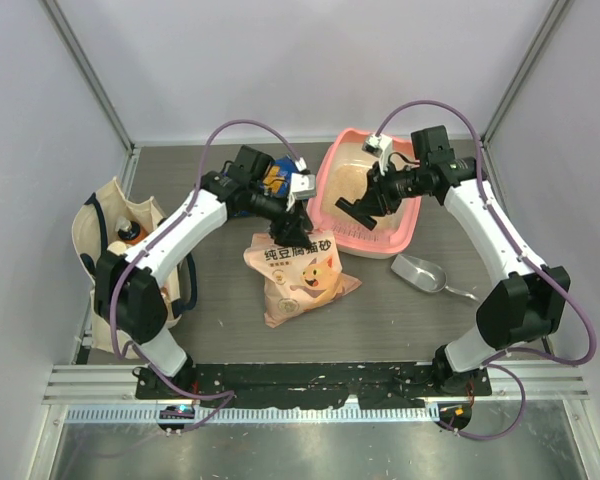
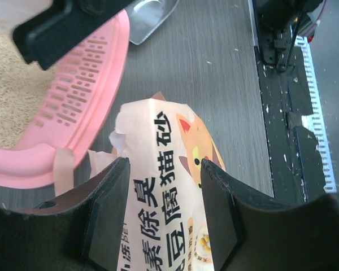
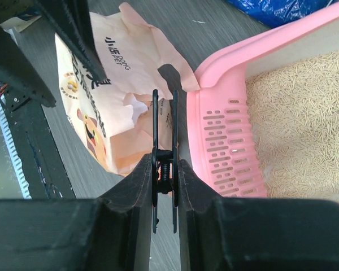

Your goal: Fill the litter box with clean litter

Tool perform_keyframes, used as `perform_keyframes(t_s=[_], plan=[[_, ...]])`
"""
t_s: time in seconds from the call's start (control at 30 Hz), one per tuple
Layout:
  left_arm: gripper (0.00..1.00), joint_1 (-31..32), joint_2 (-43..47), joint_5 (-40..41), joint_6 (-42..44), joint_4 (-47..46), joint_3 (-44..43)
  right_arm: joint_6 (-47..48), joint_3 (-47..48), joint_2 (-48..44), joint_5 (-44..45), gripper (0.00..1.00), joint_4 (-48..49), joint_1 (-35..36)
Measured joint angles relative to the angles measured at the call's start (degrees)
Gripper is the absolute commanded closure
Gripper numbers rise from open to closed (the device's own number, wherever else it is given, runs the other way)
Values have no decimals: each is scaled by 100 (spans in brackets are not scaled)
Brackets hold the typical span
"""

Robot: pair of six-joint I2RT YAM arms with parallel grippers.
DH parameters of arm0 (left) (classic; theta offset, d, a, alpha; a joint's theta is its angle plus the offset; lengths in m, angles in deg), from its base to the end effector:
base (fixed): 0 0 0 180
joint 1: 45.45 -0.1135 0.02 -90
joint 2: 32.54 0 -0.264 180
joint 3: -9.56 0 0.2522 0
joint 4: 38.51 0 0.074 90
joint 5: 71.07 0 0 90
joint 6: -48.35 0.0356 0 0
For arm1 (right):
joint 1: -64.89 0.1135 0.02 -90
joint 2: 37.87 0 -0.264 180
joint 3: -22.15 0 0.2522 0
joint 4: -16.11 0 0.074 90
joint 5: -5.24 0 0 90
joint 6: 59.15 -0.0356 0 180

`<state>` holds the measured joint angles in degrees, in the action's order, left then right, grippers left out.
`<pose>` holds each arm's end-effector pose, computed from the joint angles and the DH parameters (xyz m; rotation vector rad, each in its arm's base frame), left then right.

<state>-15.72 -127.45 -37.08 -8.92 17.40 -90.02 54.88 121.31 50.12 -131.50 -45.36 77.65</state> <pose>0.2917 -0.2006 0.3238 1.4966 1.6723 -1.1525 0.3074 0.0962 0.3505 -1.0384 2.0152 0.8838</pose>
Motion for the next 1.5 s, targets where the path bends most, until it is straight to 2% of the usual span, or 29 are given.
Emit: perform_keyframes(t_s=[0.23,0.33,0.53,0.67,0.83,1.07,1.17,1.23,1.37,1.5], plan=[[53,247,-24,254,387,39,479,-42,0,90,74,98,7,0],[54,267,-103,334,581,9,516,-94,0,90,70,98,13,0],[63,267,-310,398,686,-72,520,-175,0,94,57,98,15,0],[79,267,-538,358,638,-96,518,-28,83,170,-87,98,-151,0],[88,232,-673,177,251,-131,518,905,503,356,-374,98,-1001,46],[86,7,-789,-291,-789,-570,660,2957,1082,717,-295,98,-2481,380],[76,-68,-787,-452,-1394,-1003,852,3539,1335,1019,-166,98,-2745,437],[67,-90,-767,-496,-1856,-1421,1021,3753,1532,1228,-57,98,-2815,433],[66,-59,-680,-350,-2857,-2455,1432,3886,1888,1543,57,98,-2846,420],[66,46,-678,-153,-3504,-3204,1628,3790,1967,1591,66,98,-2872,382]])
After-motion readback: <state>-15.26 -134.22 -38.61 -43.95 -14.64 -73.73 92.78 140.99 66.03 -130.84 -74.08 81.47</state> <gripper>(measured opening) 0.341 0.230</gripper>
